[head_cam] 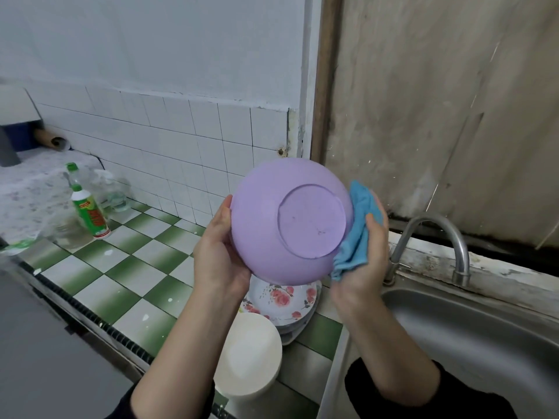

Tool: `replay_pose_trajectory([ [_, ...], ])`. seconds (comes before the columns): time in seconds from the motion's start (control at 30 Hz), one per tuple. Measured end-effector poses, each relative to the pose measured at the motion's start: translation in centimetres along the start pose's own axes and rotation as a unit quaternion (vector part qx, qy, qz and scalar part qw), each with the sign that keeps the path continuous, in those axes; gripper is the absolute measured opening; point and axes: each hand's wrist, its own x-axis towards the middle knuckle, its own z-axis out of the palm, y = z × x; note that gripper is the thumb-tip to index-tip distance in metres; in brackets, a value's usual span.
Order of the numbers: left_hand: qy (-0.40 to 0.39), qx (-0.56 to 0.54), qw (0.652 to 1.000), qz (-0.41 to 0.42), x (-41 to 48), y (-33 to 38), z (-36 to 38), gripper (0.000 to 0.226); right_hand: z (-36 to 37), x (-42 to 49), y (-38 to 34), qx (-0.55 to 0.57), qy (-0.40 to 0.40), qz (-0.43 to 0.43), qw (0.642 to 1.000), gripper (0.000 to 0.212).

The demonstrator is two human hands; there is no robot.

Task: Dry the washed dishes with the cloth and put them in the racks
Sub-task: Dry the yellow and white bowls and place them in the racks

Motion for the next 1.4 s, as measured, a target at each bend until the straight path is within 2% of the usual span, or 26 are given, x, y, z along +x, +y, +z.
replay_pose_trajectory([
  [0.1, -0.014, 0.058, 0.997, 0.049, 0.1, 0.2, -0.7, 0.019, 0.2, 1.6, -1.5, 0.013, -0.001, 0.151, 0.988, 0.027],
  [0.13, -0.011, 0.102, 0.993, 0.065, 0.3, 0.2, -0.9, 0.019, 0.3, 1.8, -1.8, 0.022, -0.001, 0.174, 0.984, 0.033],
  [0.2, 0.002, 0.202, 0.974, 0.104, 0.4, 0.3, -1.3, 0.018, 0.4, 2.1, -2.5, 0.055, 0.005, 0.19, 0.98, 0.044],
  [0.3, 0.003, 0.305, 0.941, 0.149, 0.4, 0.8, -1.8, 0.017, 0.4, 2.5, -3.0, 0.068, -0.02, 0.135, 0.988, 0.042],
  [0.33, 0.005, 0.335, 0.933, 0.134, 0.3, 1.1, -2.0, 0.019, 0.3, 2.8, -2.9, 0.051, -0.031, 0.096, 0.994, 0.036],
  [0.4, 0.008, 0.384, 0.922, 0.049, 0.3, 1.7, -2.2, 0.035, -0.4, 3.5, -2.5, -0.041, -0.086, -0.015, 0.995, 0.023],
  [0.47, -0.006, 0.375, 0.924, -0.076, 0.5, 2.1, -2.2, 0.062, -0.9, 3.5, -2.1, -0.135, -0.207, -0.113, 0.962, 0.022],
  [0.5, -0.016, 0.34, 0.931, -0.129, 0.5, 2.1, -2.0, 0.07, -0.9, 3.1, -1.9, -0.164, -0.274, -0.133, 0.938, 0.023],
  [0.53, -0.023, 0.313, 0.936, -0.161, 0.2, 2.0, -1.8, 0.069, -0.8, 2.7, -1.7, -0.187, -0.329, -0.135, 0.916, 0.023],
  [0.6, -0.019, 0.315, 0.936, -0.153, -0.2, 1.8, -1.4, 0.048, -0.6, 2.1, -1.3, -0.253, -0.379, -0.119, 0.882, 0.02],
  [0.67, 0.002, 0.321, 0.94, -0.116, -0.1, 1.3, -1.5, 0.028, 0.0, 1.6, -1.2, -0.357, -0.354, -0.081, 0.861, 0.024],
  [0.73, 0.019, 0.315, 0.946, -0.078, 0.1, 0.8, -1.9, 0.035, 0.7, 1.4, -1.0, -0.414, -0.27, 0.033, 0.869, 0.024],
  [0.83, -0.016, 0.345, 0.939, 0.0, 0.2, -0.2, -2.4, 0.033, 1.7, 0.9, -0.3, -0.311, -0.126, 0.247, 0.909, 0.014],
  [0.9, -0.062, 0.348, 0.935, 0.037, 0.1, -1.3, -2.4, 0.03, 2.6, 0.1, 0.2, -0.224, -0.079, 0.303, 0.923, 0.034],
  [0.97, -0.099, 0.335, 0.936, 0.045, -0.5, -2.4, -2.3, 0.031, 3.1, -1.0, 1.7, -0.187, -0.078, 0.304, 0.931, 0.047],
  [1.0, -0.109, 0.333, 0.935, 0.055, -0.8, -2.8, -2.2, 0.032, 3.1, -1.5, 2.6, -0.216, -0.094, 0.292, 0.927, 0.048],
  [1.1, -0.109, 0.337, 0.932, 0.079, -0.8, -2.5, -2.3, 0.033, 2.9, -3.3, 3.0, -0.328, -0.186, 0.268, 0.887, 0.04],
  [1.17, -0.1, 0.348, 0.928, 0.086, -0.5, -1.5, -2.6, 0.032, 2.6, -4.0, 2.5, -0.323, -0.266, 0.287, 0.862, 0.043],
  [1.23, -0.082, 0.376, 0.918, 0.098, -0.2, -0.9, -3.0, 0.031, 2.8, -5.0, 2.2, -0.324, -0.305, 0.288, 0.848, 0.048],
  [1.3, -0.081, 0.379, 0.916, 0.101, -0.3, -0.9, -3.1, 0.031, 3.3, -5.3, 2.6, -0.332, -0.281, 0.25, 0.865, 0.049],
  [1.4, -0.077, 0.351, 0.927, 0.11, -0.7, -1.1, -3.1, 0.031, 4.0, -4.5, 3.7, -0.26, -0.145, 0.203, 0.933, 0.04],
])
